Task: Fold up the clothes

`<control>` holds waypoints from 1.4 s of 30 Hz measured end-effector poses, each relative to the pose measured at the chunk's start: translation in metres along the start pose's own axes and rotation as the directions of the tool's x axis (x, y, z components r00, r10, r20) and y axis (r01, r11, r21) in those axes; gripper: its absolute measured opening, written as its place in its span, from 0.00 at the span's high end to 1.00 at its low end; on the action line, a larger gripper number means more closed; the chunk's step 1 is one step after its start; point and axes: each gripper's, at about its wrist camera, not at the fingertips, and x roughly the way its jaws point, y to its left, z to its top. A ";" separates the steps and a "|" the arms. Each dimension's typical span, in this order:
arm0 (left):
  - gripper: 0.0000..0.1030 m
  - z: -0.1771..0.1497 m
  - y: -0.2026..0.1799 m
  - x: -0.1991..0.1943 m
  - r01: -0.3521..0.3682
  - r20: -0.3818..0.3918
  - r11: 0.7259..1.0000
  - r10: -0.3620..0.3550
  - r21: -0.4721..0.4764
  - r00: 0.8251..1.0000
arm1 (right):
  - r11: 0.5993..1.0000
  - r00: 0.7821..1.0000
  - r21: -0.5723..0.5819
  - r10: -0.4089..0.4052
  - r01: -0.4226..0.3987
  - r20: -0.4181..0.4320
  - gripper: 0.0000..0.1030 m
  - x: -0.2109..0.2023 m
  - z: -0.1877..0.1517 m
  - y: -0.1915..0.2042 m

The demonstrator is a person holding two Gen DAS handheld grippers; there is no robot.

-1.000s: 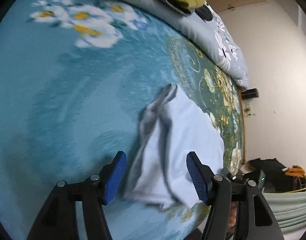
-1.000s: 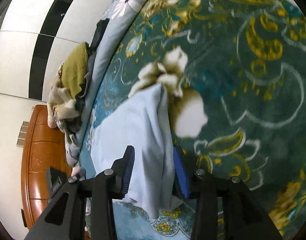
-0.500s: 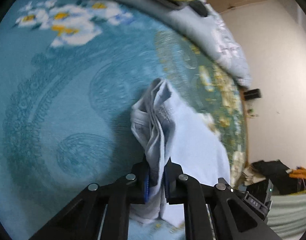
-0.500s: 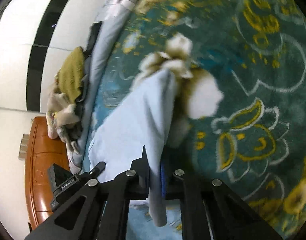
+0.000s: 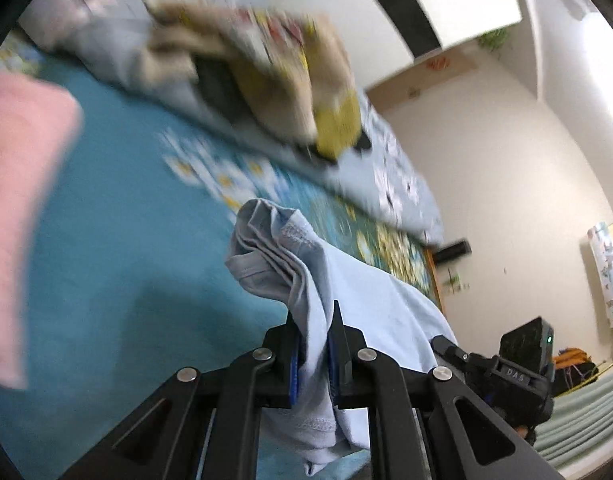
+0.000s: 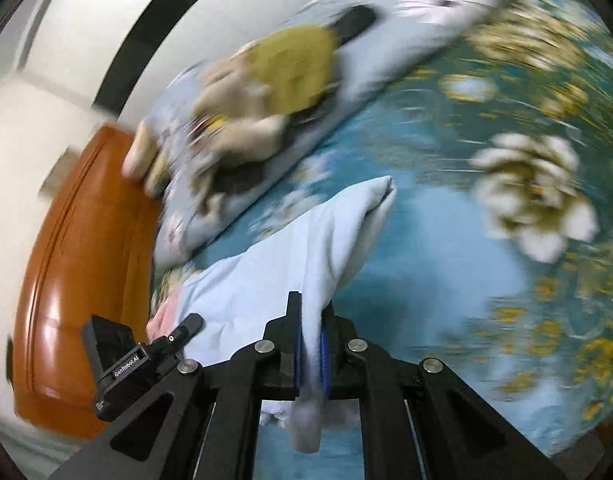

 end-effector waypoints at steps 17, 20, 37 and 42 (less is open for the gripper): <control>0.89 0.084 0.134 -0.218 -0.338 0.256 0.937 0.307 0.087 0.917 | 0.939 0.968 -0.327 0.027 -0.111 -0.251 0.93 0.200 -0.068 0.269; 0.89 0.084 0.154 -0.222 -0.373 0.251 0.925 0.345 0.074 0.904 | 0.912 0.961 -0.403 -0.045 -0.071 -0.272 0.93 0.221 -0.079 0.287; 0.59 0.067 0.227 -0.220 -0.528 0.236 0.838 0.546 -0.138 0.804 | 0.894 0.943 -0.447 -0.179 0.037 -0.279 0.91 0.239 -0.093 0.230; 0.54 0.052 0.188 -0.220 -0.499 0.283 0.867 0.478 0.004 0.832 | 0.857 0.941 -0.512 -0.126 -0.056 -0.313 0.85 0.244 -0.117 0.256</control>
